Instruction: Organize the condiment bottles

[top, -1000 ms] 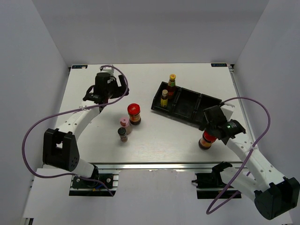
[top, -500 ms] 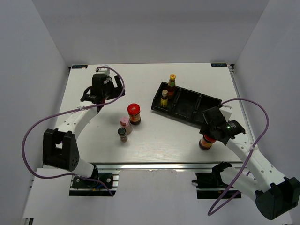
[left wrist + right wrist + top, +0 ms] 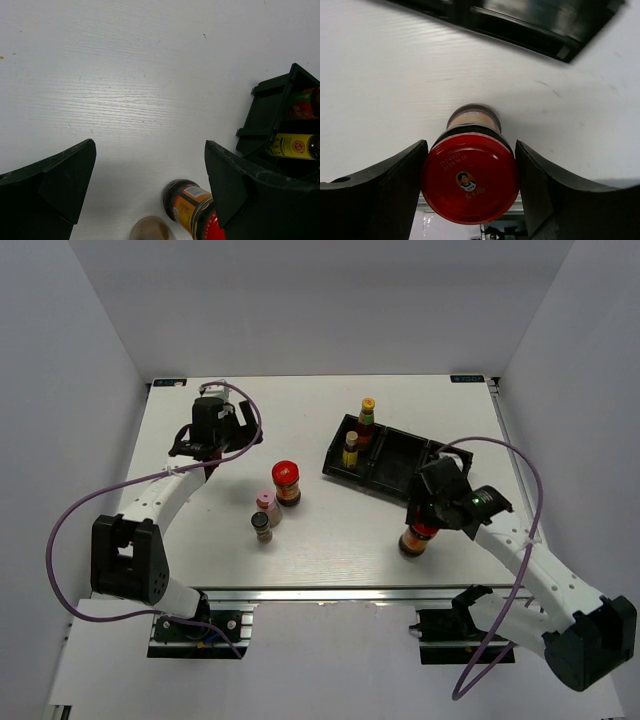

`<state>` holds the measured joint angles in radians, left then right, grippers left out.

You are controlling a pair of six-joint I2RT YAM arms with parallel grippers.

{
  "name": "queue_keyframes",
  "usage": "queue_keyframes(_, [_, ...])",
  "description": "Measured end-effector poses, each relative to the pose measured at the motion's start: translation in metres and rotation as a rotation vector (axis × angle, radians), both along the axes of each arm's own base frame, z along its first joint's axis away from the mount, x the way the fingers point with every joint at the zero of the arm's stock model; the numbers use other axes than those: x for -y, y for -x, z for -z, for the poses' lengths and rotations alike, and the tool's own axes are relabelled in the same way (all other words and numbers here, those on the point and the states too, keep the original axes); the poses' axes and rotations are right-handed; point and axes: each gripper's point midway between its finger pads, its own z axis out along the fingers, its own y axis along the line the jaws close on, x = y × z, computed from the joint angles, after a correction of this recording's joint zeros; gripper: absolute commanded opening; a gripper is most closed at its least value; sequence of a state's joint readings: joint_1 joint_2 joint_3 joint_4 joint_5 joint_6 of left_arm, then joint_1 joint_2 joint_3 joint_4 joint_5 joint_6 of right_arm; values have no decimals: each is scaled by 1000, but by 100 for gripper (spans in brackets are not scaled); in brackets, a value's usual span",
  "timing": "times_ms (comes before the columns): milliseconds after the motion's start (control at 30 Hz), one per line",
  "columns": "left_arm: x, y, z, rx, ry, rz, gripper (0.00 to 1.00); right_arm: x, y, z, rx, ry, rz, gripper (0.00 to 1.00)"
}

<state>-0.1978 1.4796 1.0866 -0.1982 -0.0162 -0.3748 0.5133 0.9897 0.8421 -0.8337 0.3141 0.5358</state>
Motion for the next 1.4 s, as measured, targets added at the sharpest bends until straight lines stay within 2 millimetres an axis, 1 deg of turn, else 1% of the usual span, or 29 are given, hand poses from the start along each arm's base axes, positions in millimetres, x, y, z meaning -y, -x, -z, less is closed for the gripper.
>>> queue_keyframes(67, [0, 0, 0, 2, 1, -1, 98, -19, -10, -5, 15, -31, -81, 23])
queue_keyframes(133, [-1, -1, 0, 6, 2, -1, 98, -37, -23, -14, 56, -71, -145, 21])
queue_keyframes(200, [-1, 0, 3, 3, 0, 0, 98, -50, -40, -31, 120, -99, -187, 20])
queue_keyframes(300, [-2, 1, 5, 1, -5, 2, 98, -63, -69, -59, 211, -104, -209, 20])
queue_keyframes(400, [-2, 1, 5, 5, -8, 4, 98, -71, -101, -85, 295, -81, -195, 22])
queue_keyframes(467, [-2, 1, 5, 5, -11, 6, 98, -72, -118, -95, 333, -54, -173, 22])
queue_keyframes(567, [-3, 2, 6, 5, -14, 8, 98, -66, -141, -100, 357, 6, -128, 22])
queue_keyframes(700, [-3, 2, 6, 6, -18, 10, 98, -54, -161, -92, 343, 64, -77, 21])
queue_keyframes(867, [-3, 1, 4, 17, -19, 12, 98, -42, -181, -68, 285, 117, -48, 21])
queue_keyframes(1033, [-2, 0, 3, 21, -20, 17, 98, -38, -201, -46, 252, 110, -40, 21])
queue_keyframes(1167, [2, 1, 3, 22, -10, 43, 98, -34, -217, -38, 247, 98, -28, 20])
queue_keyframes(1300, [9, 2, 1, 26, 4, 81, 98, -32, -235, -31, 245, 92, -12, 23])
queue_keyframes(1400, [16, 4, 0, 26, 21, 122, 98, -32, -246, -23, 241, 92, -6, 25])
